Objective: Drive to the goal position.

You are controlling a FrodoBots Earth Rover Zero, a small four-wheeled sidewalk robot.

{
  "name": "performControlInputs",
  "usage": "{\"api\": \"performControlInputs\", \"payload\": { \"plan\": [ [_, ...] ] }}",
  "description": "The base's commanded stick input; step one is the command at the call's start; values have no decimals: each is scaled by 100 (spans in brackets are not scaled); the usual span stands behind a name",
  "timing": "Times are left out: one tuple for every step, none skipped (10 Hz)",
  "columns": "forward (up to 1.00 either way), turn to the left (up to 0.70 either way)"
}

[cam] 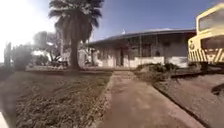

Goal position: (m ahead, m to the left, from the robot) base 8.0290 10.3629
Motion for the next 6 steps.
{"api": "performControlInputs", "payload": {
  "plan": [
    [70,0],
    [70,0],
    [70,0],
    [70,0],
    [70,0],
    [70,0]
  ]
}}
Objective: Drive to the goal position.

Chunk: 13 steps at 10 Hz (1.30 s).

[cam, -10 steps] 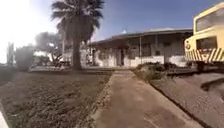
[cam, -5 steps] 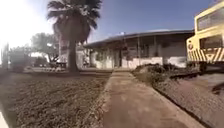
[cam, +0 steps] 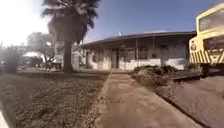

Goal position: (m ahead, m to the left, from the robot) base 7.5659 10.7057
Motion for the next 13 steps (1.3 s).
{"api": "performControlInputs", "payload": {
  "plan": [
    [70,0],
    [70,0],
    [70,0],
    [70,0],
    [70,0],
    [70,0],
    [70,0],
    [70,-14],
    [70,-14],
    [70,-14],
    [70,-14],
    [70,-14],
    [70,-14]
  ]
}}
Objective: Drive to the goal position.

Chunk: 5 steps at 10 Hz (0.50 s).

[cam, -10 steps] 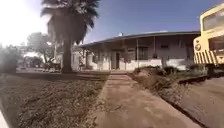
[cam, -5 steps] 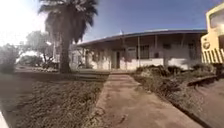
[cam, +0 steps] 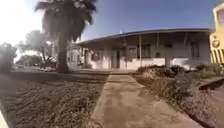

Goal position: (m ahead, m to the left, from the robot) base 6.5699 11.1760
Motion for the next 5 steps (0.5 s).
{"api": "performControlInputs", "payload": {
  "plan": [
    [70,-14],
    [70,-2],
    [70,-1],
    [70,0],
    [70,0]
  ]
}}
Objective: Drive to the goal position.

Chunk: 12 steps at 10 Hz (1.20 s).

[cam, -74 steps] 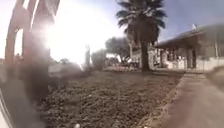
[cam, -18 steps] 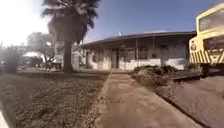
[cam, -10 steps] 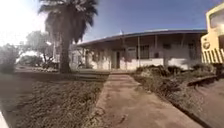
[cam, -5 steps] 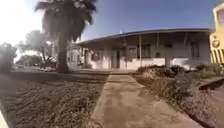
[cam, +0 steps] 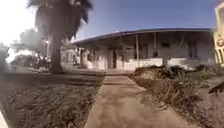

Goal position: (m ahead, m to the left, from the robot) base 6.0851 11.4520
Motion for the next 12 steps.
{"api": "performControlInputs", "payload": {
  "plan": [
    [70,0],
    [70,0],
    [70,0],
    [70,0],
    [70,0],
    [70,0],
    [70,0],
    [70,0],
    [70,0],
    [70,0],
    [70,0],
    [70,0]
  ]
}}
